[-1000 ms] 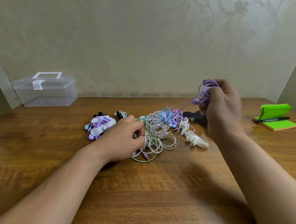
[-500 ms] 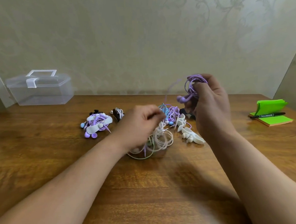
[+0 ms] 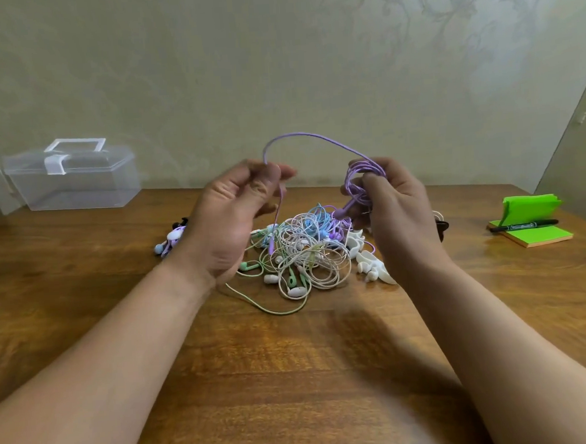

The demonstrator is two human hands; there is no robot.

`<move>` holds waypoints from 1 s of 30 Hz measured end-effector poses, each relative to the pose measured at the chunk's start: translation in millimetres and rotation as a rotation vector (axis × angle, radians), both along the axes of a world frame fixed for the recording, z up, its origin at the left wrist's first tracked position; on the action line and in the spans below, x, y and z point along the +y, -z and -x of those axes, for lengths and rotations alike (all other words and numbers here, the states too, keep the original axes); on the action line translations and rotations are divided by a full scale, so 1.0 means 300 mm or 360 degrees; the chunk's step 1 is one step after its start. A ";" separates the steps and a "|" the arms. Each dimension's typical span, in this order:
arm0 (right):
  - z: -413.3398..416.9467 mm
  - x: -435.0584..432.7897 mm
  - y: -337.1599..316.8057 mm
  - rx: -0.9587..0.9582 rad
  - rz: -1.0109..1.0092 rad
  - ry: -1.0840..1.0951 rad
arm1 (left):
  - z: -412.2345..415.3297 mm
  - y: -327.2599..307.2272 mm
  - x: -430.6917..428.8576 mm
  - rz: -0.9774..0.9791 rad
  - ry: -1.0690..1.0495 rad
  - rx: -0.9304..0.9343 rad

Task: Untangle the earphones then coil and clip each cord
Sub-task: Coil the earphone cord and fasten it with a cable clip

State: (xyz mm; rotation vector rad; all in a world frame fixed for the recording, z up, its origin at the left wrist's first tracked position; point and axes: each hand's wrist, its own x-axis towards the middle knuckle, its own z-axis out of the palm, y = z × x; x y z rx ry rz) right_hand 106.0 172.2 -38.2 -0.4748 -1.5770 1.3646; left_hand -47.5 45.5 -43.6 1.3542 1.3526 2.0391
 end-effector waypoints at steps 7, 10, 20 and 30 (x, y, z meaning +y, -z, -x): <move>0.001 0.008 0.014 -0.0101 -0.0054 -0.0114 | -0.005 0.003 -0.090 0.0579 0.1016 0.0096; 0.004 0.004 0.017 -0.0121 -0.0085 -0.0314 | 0.012 0.022 -0.094 0.0844 0.1268 0.0260; -0.010 -0.024 0.018 -0.0175 0.0049 -0.0791 | -0.011 0.040 -0.020 0.0524 -0.0213 0.0568; -0.009 -0.007 0.025 -0.0613 -0.0579 -0.0747 | 0.007 0.046 -0.002 0.0366 -0.0157 0.0185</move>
